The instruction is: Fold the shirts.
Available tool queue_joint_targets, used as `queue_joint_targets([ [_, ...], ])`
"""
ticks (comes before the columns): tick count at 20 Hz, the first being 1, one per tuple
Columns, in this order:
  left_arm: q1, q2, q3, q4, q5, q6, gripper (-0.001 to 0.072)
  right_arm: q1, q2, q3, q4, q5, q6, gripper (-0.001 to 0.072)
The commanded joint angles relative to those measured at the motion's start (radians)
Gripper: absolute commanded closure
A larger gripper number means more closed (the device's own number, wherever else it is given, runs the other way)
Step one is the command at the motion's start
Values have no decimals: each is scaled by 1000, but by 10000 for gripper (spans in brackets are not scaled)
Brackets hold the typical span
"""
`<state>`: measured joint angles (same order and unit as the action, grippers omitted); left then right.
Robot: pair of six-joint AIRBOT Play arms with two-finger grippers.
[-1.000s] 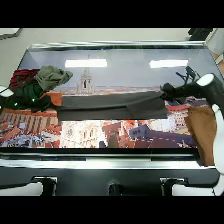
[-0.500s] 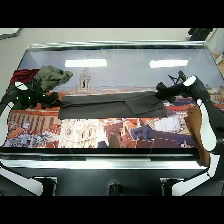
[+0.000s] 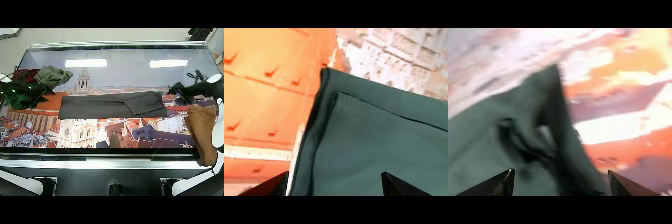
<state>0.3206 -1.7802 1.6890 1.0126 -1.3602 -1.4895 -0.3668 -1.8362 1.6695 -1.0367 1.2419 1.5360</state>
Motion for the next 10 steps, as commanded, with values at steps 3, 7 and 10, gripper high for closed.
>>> queue_joint_targets([
  [3,-13,128,25,-1,-31,1,8,-10,-109,12,46,133,11,7],
  [7,-94,201,25,-1,-31,6,9,88,-156,12,86,105,18,8],
  [10,-200,224,24,-5,-31,24,8,152,-156,13,87,68,24,99],
])
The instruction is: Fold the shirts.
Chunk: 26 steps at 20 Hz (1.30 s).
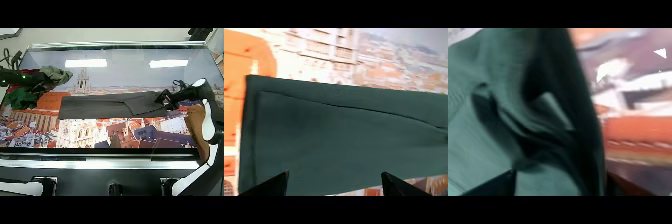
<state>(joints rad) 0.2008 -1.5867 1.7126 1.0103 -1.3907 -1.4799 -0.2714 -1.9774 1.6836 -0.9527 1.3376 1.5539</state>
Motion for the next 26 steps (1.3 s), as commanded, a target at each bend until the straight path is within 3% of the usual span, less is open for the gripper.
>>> queue_joint_targets([
  [1,-122,26,0,-2,0,28,9,72,-10,-1,3,-30,6,354],
  [2,-172,18,-6,-2,4,44,12,79,3,-1,4,-31,17,664],
  [3,-226,10,-23,-2,20,44,67,82,25,-1,10,-27,36,667],
  [4,-280,0,-43,-2,39,44,290,90,62,-1,9,-28,32,668],
  [5,-341,-11,-74,-2,79,44,567,96,106,-1,6,-28,28,669],
  [7,-472,-43,-146,-2,220,43,658,120,212,-2,-6,-27,28,669],
  [10,-628,-169,-166,-19,351,-50,678,187,373,-2,-15,-24,49,669],
  [12,-662,-264,-164,-150,393,-96,678,240,476,-2,-43,5,97,669],
  [15,-663,-359,-164,-489,448,-28,678,304,589,-2,-109,90,147,669],
  [17,-673,-389,-164,-605,467,-19,679,325,650,-2,-118,129,172,668],
  [23,-797,-397,-164,-663,500,19,679,332,739,-2,-130,95,187,668],
  [26,-720,-317,-164,-563,585,5,681,333,685,-2,-84,63,187,668],
])
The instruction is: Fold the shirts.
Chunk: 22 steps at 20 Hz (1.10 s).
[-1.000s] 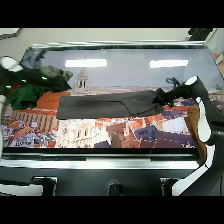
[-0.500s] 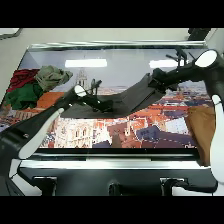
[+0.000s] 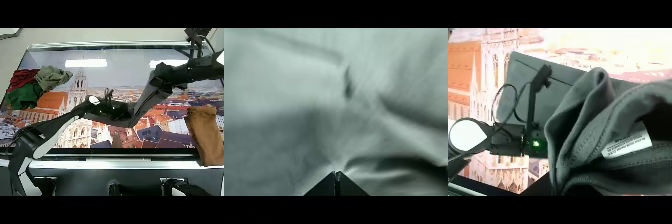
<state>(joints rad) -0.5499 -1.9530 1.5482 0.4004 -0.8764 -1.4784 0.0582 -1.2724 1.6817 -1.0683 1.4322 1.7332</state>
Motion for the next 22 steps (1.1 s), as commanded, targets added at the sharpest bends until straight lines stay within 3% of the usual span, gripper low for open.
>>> queue_joint_targets([
  [1,77,102,0,141,73,-26,681,3,-53,0,82,-62,6,668],
  [5,334,393,0,509,41,-105,680,72,-230,1,362,-234,-63,668],
  [10,631,728,0,554,-26,-62,680,287,-478,1,477,-382,-71,667],
  [14,717,922,-1,554,-82,-39,679,367,-631,1,608,-486,-72,664],
  [15,717,954,-4,554,-82,-40,679,376,-654,1,652,-506,-72,542],
  [16,716,978,-6,554,-88,-39,679,377,-668,1,703,-517,-76,151],
  [17,716,992,-6,554,-98,-39,679,366,-665,2,716,-511,-108,23],
  [19,716,1000,-6,554,-119,-31,679,308,-628,5,633,-437,-107,28],
  [22,717,999,-23,561,-126,-7,679,150,-525,5,265,-229,11,29],
])
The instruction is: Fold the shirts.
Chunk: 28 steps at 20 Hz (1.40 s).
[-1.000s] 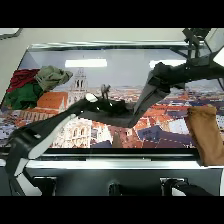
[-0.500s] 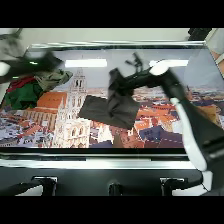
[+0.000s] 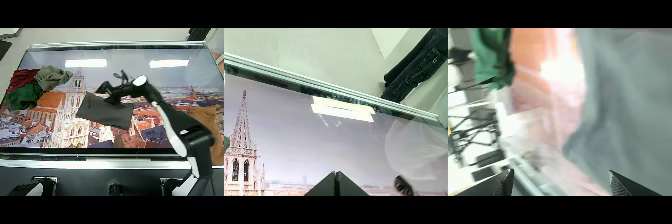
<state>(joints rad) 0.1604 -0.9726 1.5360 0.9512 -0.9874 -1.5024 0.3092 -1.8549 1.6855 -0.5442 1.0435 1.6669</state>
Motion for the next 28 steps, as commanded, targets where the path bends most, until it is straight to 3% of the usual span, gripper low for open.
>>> queue_joint_targets([
  [1,7,18,-19,19,-16,30,679,-154,89,0,-422,268,116,31],
  [3,7,18,-34,29,-17,31,679,-236,127,-29,-706,464,180,50],
  [4,6,18,-42,28,-18,34,679,-257,137,-74,-719,485,183,50],
  [9,6,19,-58,26,-19,33,679,-190,117,-327,-431,150,148,49],
  [12,6,22,-58,24,-19,32,679,-127,53,-338,-266,50,88,63],
  [14,6,22,-58,25,-18,32,679,-113,34,-338,-137,55,10,413],
  [15,6,21,-58,25,-18,32,679,-119,41,-335,-92,67,-50,668],
  [17,6,21,-58,25,-18,33,679,-158,86,-305,-62,103,-138,666],
  [19,6,21,-58,26,-18,34,679,-249,164,-248,-114,142,-140,668],
  [22,6,21,-58,26,-18,37,679,-457,296,-171,-275,231,-31,668],
  [28,6,21,-58,26,-18,37,678,-916,524,-157,-431,397,39,668],
])
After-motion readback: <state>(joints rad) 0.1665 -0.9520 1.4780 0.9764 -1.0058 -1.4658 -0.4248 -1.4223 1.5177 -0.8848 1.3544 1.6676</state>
